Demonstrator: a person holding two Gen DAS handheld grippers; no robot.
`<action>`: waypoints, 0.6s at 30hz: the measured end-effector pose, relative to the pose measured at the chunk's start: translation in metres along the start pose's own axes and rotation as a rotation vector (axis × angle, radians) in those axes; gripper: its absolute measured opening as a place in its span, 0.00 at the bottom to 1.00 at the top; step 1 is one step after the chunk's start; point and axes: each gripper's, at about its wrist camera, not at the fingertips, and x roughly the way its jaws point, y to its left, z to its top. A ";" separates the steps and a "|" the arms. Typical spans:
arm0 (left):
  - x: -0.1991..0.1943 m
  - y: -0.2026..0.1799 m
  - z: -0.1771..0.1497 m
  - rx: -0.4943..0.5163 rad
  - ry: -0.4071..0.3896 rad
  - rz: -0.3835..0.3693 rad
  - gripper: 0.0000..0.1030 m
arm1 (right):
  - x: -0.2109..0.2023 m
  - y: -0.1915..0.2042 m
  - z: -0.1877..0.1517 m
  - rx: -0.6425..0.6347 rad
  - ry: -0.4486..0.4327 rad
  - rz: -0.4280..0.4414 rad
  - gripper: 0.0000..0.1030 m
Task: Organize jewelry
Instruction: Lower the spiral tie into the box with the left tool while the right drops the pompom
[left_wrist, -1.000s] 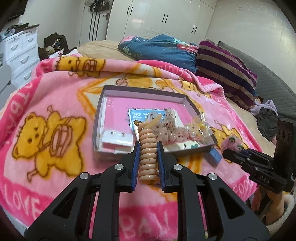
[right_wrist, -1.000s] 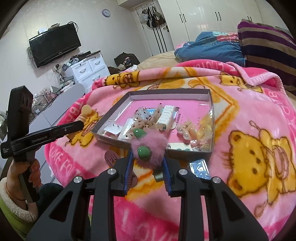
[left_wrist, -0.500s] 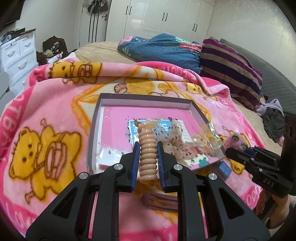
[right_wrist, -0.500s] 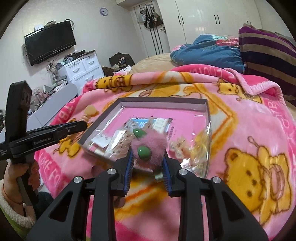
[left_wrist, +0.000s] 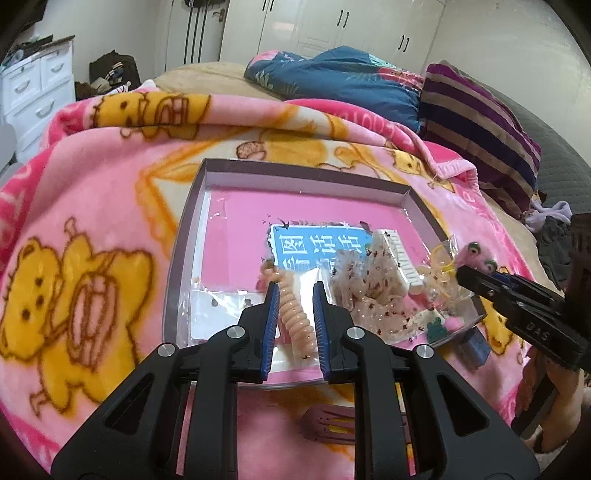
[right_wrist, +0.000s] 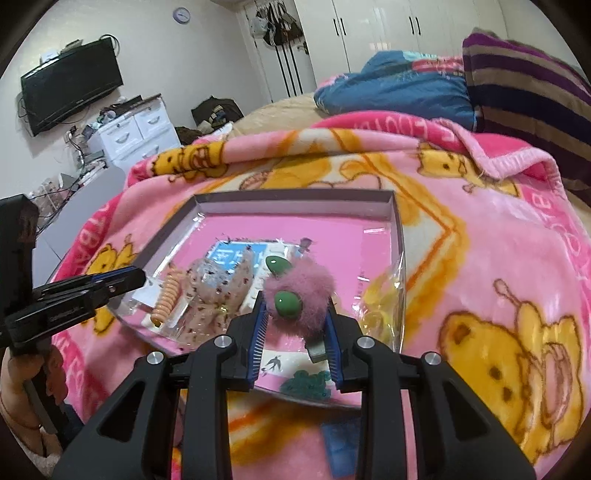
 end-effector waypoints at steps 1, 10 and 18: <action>0.001 0.001 0.000 0.000 0.002 0.001 0.11 | 0.004 0.000 0.000 0.002 0.007 -0.001 0.27; 0.007 0.008 -0.002 -0.010 0.011 0.007 0.12 | 0.023 0.001 0.002 0.029 0.031 -0.020 0.29; 0.011 0.016 0.002 -0.016 0.011 0.026 0.21 | 0.028 0.001 0.007 0.042 0.031 -0.039 0.30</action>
